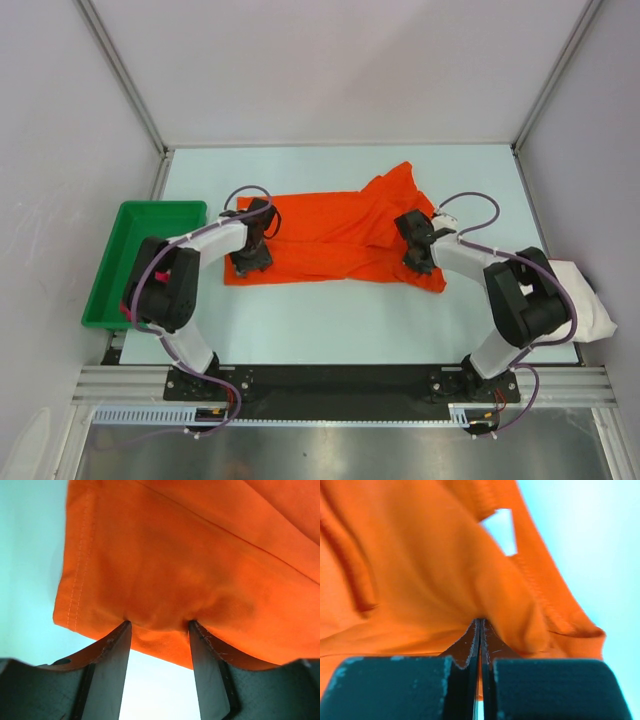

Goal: Fold and stack the t-shirts
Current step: Fold the flattened tshirt in 1/3 of the way

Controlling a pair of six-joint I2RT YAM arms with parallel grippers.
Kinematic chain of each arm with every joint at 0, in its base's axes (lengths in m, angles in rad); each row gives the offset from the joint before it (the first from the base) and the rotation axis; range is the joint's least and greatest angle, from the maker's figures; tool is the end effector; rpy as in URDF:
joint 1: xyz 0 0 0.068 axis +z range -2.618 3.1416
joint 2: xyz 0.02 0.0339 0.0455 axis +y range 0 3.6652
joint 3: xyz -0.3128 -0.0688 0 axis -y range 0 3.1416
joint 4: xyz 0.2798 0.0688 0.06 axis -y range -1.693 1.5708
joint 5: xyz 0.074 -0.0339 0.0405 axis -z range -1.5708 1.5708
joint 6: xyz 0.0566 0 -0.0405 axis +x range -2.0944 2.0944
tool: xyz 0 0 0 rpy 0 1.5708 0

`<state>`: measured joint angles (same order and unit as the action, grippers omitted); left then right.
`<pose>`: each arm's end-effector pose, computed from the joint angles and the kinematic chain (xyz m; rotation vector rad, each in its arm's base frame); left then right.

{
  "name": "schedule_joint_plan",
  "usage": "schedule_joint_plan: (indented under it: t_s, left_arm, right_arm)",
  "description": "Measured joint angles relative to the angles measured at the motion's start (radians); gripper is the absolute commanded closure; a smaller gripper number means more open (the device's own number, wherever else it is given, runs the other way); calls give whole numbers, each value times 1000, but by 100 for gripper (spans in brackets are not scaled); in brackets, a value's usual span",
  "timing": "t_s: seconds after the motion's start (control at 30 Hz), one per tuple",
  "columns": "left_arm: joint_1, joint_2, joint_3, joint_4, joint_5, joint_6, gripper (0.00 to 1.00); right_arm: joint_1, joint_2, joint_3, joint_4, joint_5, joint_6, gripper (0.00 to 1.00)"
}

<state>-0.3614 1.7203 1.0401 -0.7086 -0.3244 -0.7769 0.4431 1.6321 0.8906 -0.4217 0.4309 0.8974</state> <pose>0.3291 -0.1051 0.1679 -0.6194 2.7355 0.2487 0.3135 0.1226 0.1658 0.6890 2.4668 -0.1103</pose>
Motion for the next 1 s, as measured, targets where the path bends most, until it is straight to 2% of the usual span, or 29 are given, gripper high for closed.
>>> schedule_joint_plan:
  t_s: [0.63, 0.73, 0.77, 0.83, 0.87, 0.97, 1.0]
  left_arm:
    - [67, -32, -37, 11, 19, 27, 40]
    - [77, -36, -38, -4, 1, 36, 38]
    - [81, -38, -38, -12, -9, 41, 37]
    - [90, -42, -38, -29, -23, 53, 34]
    - [95, -46, -38, -39, -30, 59, 33]
    - [102, -77, -38, -60, -39, 79, 29]
    - [102, -97, -38, -63, -39, 88, 28]
  right_arm:
    - [-50, -95, -92, -14, -33, 16, 98]
    - [-52, -100, -92, -18, -32, 6, 88]
    - [-54, -102, -92, -21, -30, -2, 79]
    - [-55, -108, -85, -33, -20, -24, 70]
    - [-55, -113, -82, -40, -11, -39, 61]
    - [-45, -135, -55, -55, 11, -88, 50]
    - [-40, -145, -41, -56, 16, -101, 49]
